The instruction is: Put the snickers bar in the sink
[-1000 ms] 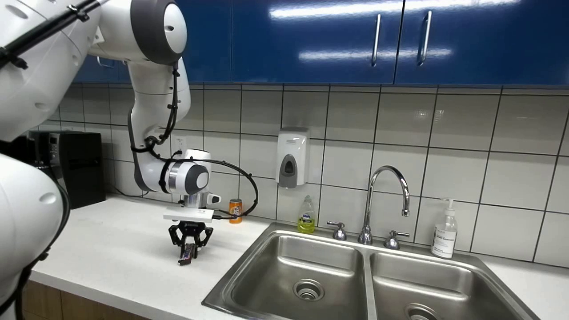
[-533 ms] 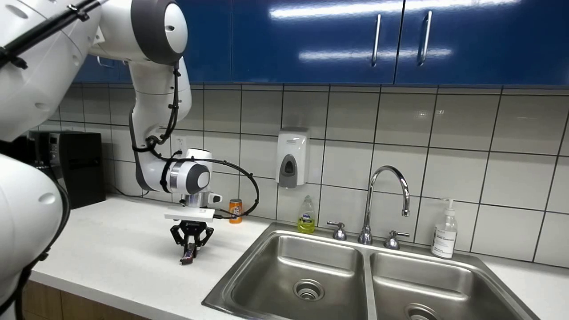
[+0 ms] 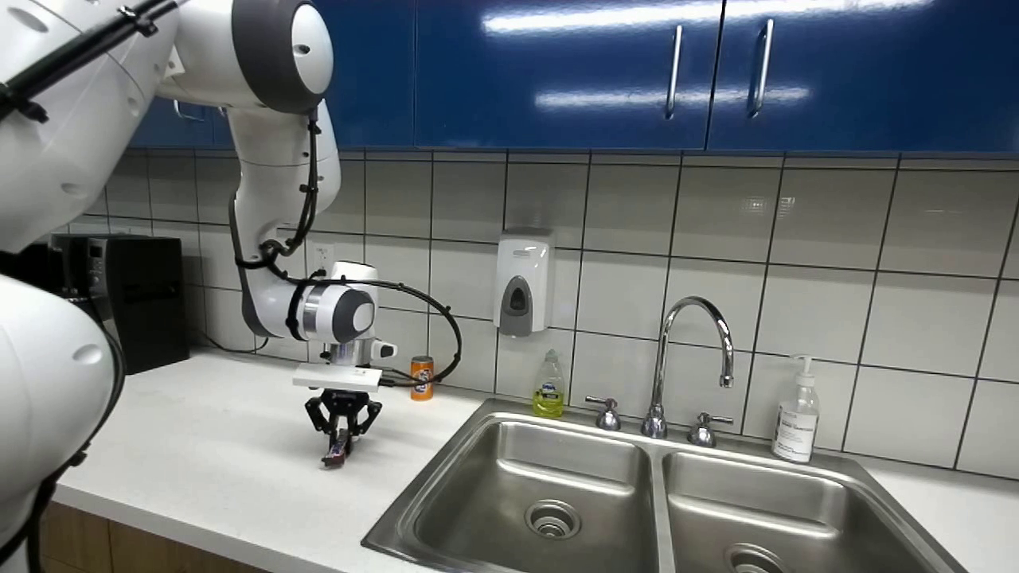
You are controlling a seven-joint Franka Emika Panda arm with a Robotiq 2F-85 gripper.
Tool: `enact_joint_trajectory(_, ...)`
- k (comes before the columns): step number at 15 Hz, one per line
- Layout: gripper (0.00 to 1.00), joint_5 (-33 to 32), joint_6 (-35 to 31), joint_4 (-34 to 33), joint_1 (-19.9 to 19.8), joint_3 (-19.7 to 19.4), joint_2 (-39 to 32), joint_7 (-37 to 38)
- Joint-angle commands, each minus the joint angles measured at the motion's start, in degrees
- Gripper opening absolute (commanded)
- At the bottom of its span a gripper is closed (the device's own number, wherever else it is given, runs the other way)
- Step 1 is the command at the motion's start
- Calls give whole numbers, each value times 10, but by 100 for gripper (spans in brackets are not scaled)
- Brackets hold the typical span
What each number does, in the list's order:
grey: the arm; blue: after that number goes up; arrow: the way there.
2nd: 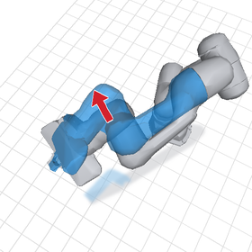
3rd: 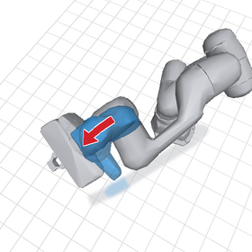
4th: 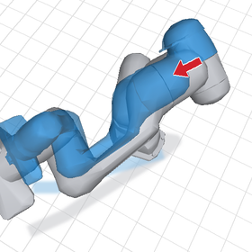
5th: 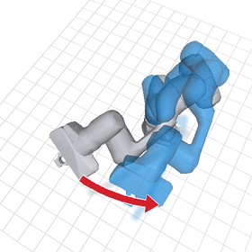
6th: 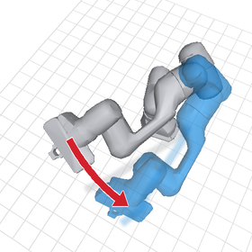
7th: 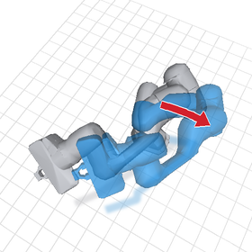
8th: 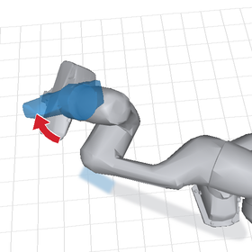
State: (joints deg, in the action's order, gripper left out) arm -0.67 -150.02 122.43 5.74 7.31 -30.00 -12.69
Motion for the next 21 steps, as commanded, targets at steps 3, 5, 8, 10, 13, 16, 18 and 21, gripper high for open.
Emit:
enact_joint_trajectory(3,7,-15,28,-2,15,-6,36,40)
enact_joint_trajectory(5,7,-15,32,-3,16,-7,44,47)
enact_joint_trajectory(8,7,-12,37,-4,15,-8,52,59)
enact_joint_trajectory(10,7,-11,38,-5,14,-13,57,70)
enact_joint_trajectory(13,7,-9,39,-5,9,-27,67,90)
enact_joint_trajectory(16,7,-7,40,-3,1,-47,77,112)
enact_joint_trajectory(18,7,-4,40,-1,-7,-60,85,123)
enact_joint_trajectory(21,7,0,39,2,-24,-81,94,136)
